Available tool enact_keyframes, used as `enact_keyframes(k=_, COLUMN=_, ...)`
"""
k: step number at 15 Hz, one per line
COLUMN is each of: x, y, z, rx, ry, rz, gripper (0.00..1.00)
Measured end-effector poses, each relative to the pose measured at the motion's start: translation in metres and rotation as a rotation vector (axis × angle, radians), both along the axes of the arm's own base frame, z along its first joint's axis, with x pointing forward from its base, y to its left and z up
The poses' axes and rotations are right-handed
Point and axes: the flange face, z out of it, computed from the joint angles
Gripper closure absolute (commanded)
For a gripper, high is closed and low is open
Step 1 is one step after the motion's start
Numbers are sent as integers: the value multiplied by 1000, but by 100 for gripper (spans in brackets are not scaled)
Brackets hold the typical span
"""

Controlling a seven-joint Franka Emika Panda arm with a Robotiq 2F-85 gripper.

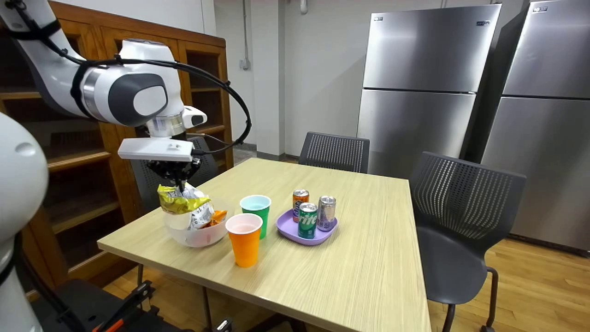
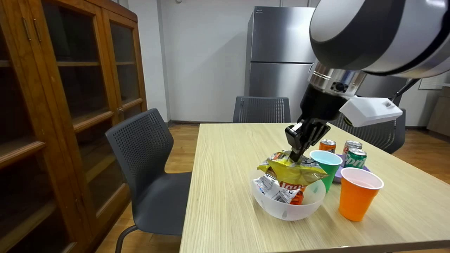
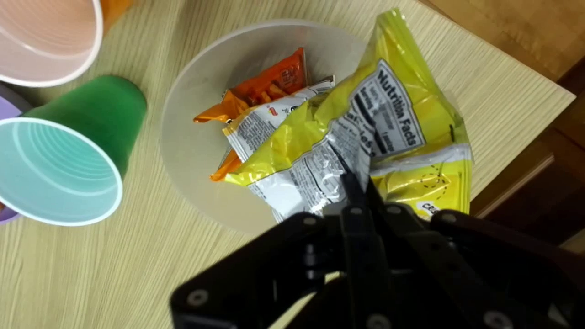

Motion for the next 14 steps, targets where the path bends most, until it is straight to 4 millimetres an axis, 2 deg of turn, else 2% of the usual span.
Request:
enact_keyframes(k=6, x=17, y=4, z=-20, rx=-3, ry=38, rz=-9, gripper=100)
enact_keyframes(k=14, x=54, y=5, z=-51, rx=-19, ry=75, rz=-11, gripper=100)
